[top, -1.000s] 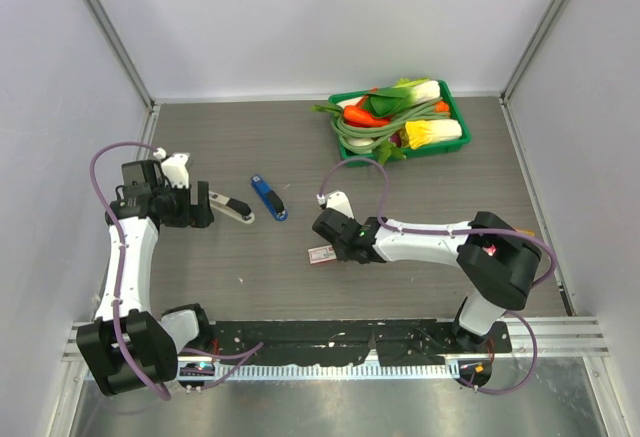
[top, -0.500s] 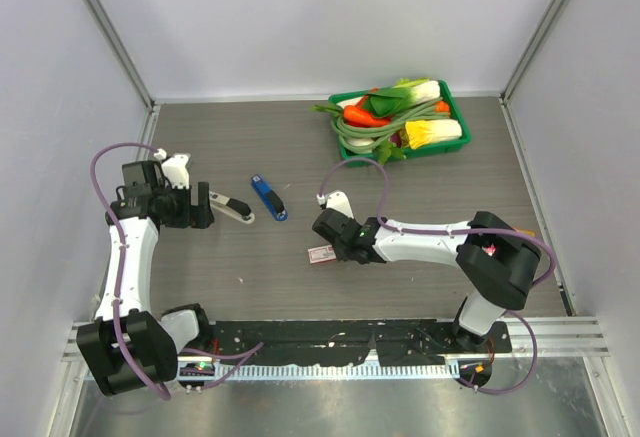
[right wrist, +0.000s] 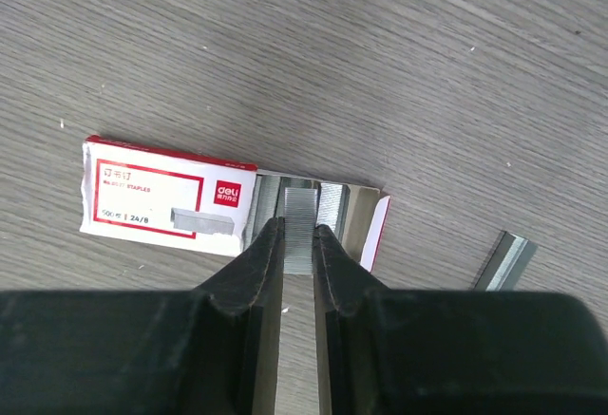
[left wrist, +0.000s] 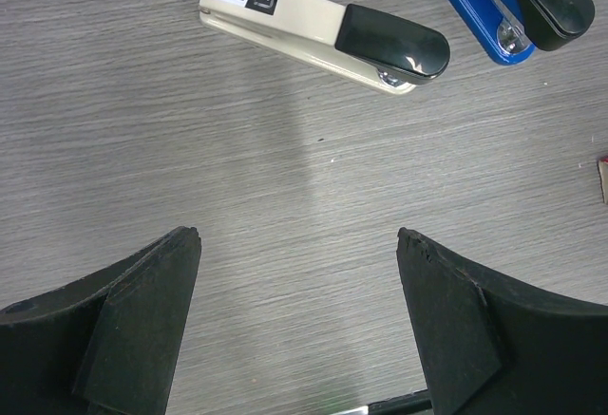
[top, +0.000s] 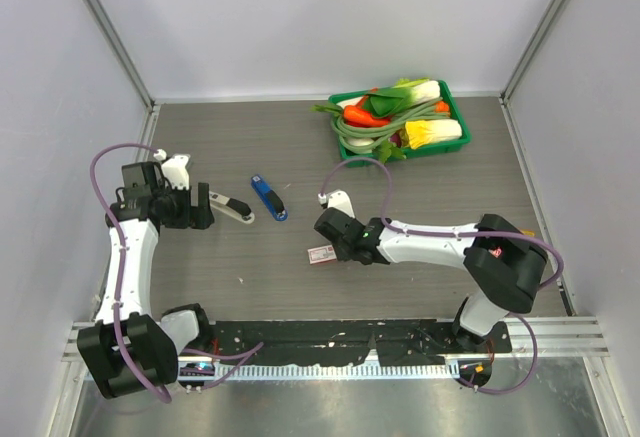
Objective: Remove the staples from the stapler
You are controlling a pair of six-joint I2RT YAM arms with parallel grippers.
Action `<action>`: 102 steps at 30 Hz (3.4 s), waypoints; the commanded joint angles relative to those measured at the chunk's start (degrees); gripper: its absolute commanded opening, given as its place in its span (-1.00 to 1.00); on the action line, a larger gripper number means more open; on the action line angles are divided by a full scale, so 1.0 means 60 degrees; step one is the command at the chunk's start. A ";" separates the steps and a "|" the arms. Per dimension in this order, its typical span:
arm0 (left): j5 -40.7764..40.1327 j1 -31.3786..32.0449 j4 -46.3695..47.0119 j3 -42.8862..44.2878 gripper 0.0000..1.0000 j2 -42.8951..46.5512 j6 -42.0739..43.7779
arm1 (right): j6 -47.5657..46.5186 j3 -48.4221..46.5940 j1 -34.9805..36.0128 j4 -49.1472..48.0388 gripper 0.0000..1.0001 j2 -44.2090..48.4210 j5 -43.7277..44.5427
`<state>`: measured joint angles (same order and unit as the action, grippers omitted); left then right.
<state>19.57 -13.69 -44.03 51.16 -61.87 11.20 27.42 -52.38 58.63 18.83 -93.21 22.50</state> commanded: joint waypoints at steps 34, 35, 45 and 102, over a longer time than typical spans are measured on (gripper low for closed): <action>0.0151 -0.0076 0.0117 -0.0103 0.77 0.0409 0.0301 | 0.0381 0.0146 -0.0016 -0.0253 -0.63 0.0081 -0.0015; 0.0165 -0.0062 0.0117 -0.0103 0.78 0.0394 0.0301 | 0.0381 0.0146 -0.0016 -0.0253 -0.63 0.0066 -0.0015; 0.0180 -0.0062 0.0073 -0.0089 0.78 0.0394 0.0345 | 0.0367 0.0132 -0.0031 -0.0355 -0.37 0.0037 0.0073; 0.0107 -0.0062 0.0014 -0.0147 0.78 0.0526 0.0492 | -0.0043 0.0205 -0.0002 -0.0414 -0.35 0.0359 -0.0381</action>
<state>19.55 -13.69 -44.45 50.41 -59.77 13.32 28.16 -48.53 58.63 17.74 -90.70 19.38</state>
